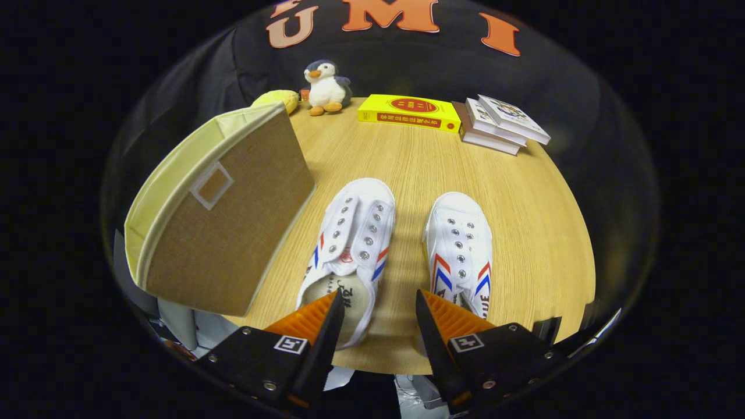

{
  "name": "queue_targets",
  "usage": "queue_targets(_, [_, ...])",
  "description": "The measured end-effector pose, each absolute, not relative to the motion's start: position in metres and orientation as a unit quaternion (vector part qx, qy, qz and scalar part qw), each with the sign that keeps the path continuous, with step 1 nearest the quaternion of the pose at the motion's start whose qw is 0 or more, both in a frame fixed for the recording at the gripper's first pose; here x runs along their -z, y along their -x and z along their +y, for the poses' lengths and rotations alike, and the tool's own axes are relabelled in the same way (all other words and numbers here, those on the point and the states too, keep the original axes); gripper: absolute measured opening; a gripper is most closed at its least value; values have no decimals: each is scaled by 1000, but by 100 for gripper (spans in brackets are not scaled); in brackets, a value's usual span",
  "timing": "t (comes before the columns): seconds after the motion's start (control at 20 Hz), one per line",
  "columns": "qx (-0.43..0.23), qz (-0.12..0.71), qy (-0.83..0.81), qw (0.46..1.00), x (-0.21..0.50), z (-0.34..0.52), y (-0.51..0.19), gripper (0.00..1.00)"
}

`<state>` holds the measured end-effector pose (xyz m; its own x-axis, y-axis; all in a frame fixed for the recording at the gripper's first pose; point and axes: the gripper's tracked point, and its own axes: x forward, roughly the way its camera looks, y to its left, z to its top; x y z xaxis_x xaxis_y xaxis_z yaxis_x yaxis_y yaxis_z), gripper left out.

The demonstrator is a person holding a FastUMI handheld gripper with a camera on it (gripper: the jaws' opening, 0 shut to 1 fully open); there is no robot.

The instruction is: Open the storage box then place both shoes into the box .Put the left shoe in first, then the right shoe, with the right side of both shoes facing outward in a uniform manner.

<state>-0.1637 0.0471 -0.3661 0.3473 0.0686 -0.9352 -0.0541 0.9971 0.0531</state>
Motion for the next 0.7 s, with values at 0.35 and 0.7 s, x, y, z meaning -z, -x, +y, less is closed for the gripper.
queue_targets(0.35, [-33, 533, -34, 845, 393, 57, 134, 43])
queue_targets(0.7, [-32, 530, -59, 845, 405, 62, 129, 14])
